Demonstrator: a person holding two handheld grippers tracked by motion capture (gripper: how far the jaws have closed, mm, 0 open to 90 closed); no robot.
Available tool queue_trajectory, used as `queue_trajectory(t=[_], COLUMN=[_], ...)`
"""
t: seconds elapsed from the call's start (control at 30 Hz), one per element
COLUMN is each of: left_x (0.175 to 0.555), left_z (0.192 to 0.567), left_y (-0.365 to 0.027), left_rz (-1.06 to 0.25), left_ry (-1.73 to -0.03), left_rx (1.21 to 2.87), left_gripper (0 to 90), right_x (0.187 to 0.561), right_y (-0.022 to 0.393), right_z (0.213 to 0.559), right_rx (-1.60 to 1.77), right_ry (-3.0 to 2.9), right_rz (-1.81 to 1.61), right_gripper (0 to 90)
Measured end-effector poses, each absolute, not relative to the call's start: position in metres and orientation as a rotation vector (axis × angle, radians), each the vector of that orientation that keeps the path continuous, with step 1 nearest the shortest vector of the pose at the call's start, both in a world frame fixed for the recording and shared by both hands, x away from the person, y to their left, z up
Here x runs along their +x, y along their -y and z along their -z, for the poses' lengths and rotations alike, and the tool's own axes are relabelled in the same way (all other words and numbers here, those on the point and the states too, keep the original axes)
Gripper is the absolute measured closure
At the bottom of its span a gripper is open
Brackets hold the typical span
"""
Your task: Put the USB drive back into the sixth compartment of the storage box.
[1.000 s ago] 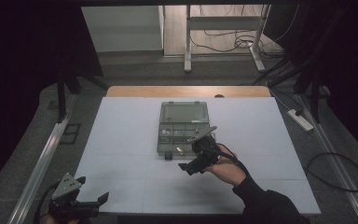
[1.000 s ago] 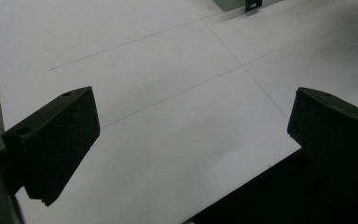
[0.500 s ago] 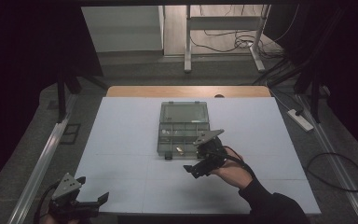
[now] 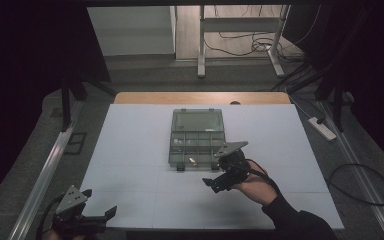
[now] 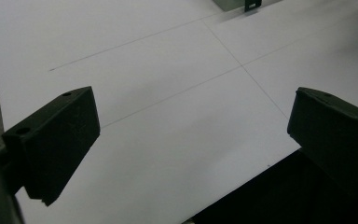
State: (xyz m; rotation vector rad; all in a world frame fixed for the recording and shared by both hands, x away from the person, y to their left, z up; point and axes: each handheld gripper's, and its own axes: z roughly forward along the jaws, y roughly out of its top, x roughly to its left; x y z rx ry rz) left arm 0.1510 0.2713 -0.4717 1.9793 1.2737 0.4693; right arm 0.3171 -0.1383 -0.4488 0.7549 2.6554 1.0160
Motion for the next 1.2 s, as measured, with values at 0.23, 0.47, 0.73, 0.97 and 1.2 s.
queue_trajectory(t=[0.23, 0.47, 0.73, 0.97, 1.2], left_x=[0.151, 0.151, 0.151, 0.151, 0.151], left_z=[0.472, 0.472, 0.472, 0.472, 0.472], left_y=[-0.271, -0.271, -0.271, -0.271, -0.271], left_rz=[-0.467, -0.467, -0.468, -0.469, -0.469], left_ry=[-1.272, -1.272, -1.270, -1.271, -1.271], left_rx=[1.979, 1.979, 1.981, 1.983, 1.983], left_gripper=[2.2, 2.2, 2.2, 2.2, 2.3], right_x=[0.313, 0.308, 0.306, 0.304, 0.299], right_y=[0.145, 0.153, 0.165, 0.173, 0.182], right_z=[0.449, 0.449, 0.450, 0.450, 0.449], right_rx=[0.771, 0.792, 0.809, 0.827, 0.842], right_ry=[-2.648, -2.640, -2.627, -2.613, -2.602], right_rz=[-1.019, -1.027, -1.017, -1.011, -1.010], right_gripper=[0.1, 0.1, 0.2, 0.2, 0.2])
